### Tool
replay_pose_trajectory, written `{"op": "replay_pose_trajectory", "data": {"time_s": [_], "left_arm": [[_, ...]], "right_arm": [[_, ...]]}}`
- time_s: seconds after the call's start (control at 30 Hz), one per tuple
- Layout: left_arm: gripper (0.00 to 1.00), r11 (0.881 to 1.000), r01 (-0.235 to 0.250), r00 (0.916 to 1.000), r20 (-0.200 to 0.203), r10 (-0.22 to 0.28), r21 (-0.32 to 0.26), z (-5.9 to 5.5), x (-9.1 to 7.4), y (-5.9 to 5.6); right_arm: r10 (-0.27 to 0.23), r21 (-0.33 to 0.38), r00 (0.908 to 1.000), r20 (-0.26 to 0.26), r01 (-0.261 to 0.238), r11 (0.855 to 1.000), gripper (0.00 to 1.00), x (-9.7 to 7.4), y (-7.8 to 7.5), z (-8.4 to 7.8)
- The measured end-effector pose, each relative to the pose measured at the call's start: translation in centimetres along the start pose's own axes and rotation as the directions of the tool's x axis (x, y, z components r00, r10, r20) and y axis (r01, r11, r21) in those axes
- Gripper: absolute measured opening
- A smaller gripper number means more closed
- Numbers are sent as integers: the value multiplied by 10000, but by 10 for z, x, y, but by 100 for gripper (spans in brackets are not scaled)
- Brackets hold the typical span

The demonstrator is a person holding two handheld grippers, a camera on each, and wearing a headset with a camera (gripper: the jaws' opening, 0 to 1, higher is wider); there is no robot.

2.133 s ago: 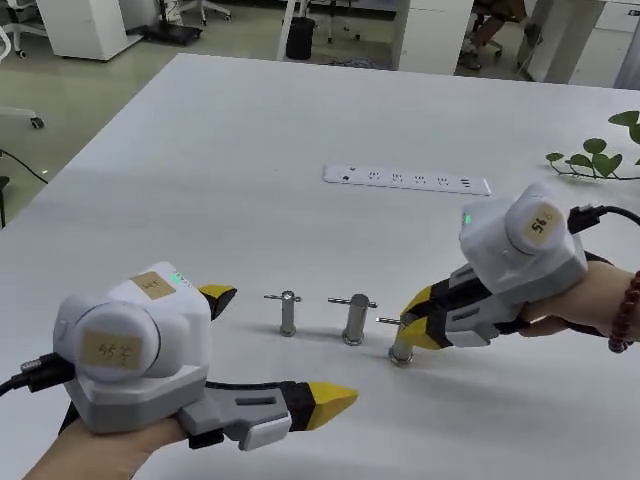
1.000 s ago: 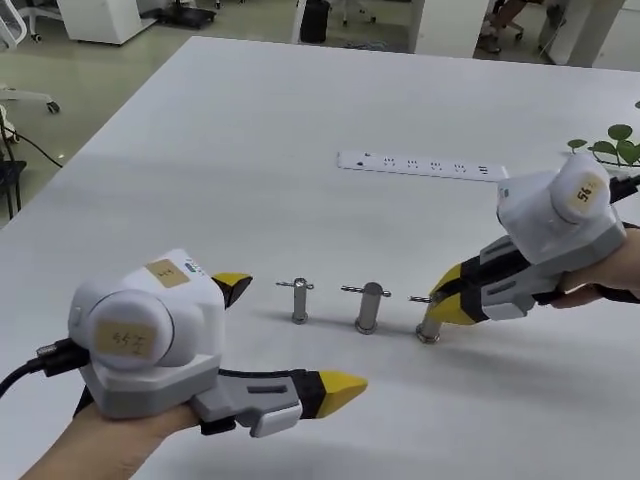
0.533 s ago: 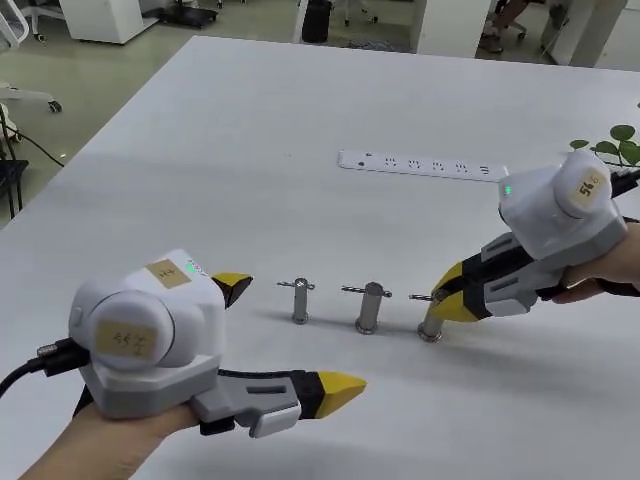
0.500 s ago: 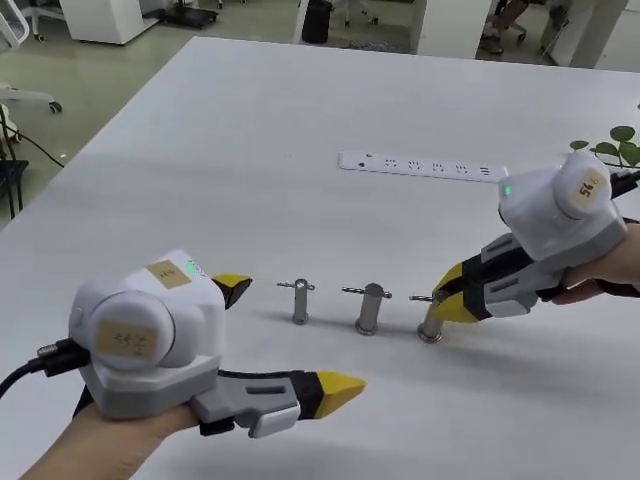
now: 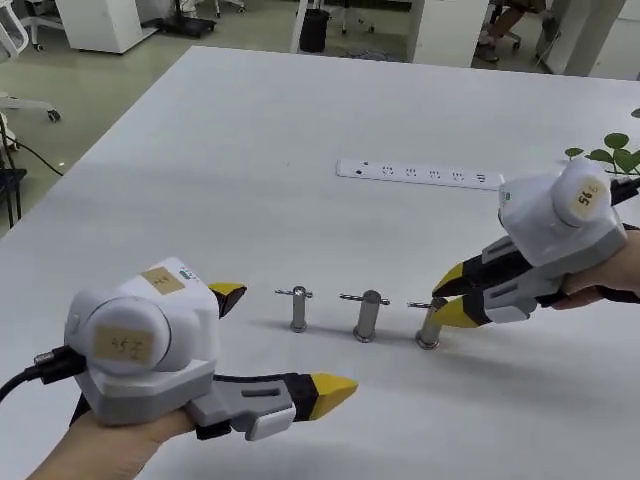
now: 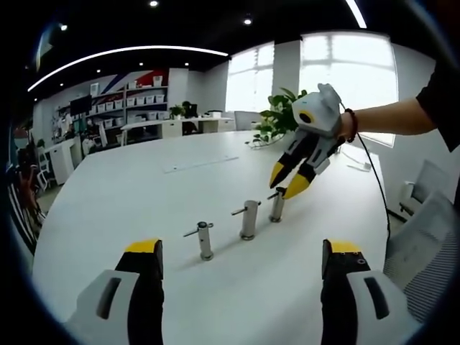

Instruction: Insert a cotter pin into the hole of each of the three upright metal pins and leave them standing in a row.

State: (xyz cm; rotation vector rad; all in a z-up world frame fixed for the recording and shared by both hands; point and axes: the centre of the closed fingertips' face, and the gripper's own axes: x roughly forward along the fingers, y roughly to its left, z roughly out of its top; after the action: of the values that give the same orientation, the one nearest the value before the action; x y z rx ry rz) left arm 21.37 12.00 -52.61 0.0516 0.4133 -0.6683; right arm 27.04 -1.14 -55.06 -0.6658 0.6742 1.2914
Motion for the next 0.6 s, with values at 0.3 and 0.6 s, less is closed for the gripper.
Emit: {"op": "replay_pose_trajectory", "data": {"time_s": [0.3, 0.6], "left_arm": [[88, 9987, -340, 9988, 333, 353, -374, 6, -3, 9], [85, 9950, -773, 9959, 417, 800, -630, 8, -6, 19]], "right_arm": [[-1298, 1597, 9844, 1185, 1101, 9810, 28, -16, 5, 26], [-2587, 3062, 9549, 1455, 2052, 9296, 42, -25, 14, 37]]}}
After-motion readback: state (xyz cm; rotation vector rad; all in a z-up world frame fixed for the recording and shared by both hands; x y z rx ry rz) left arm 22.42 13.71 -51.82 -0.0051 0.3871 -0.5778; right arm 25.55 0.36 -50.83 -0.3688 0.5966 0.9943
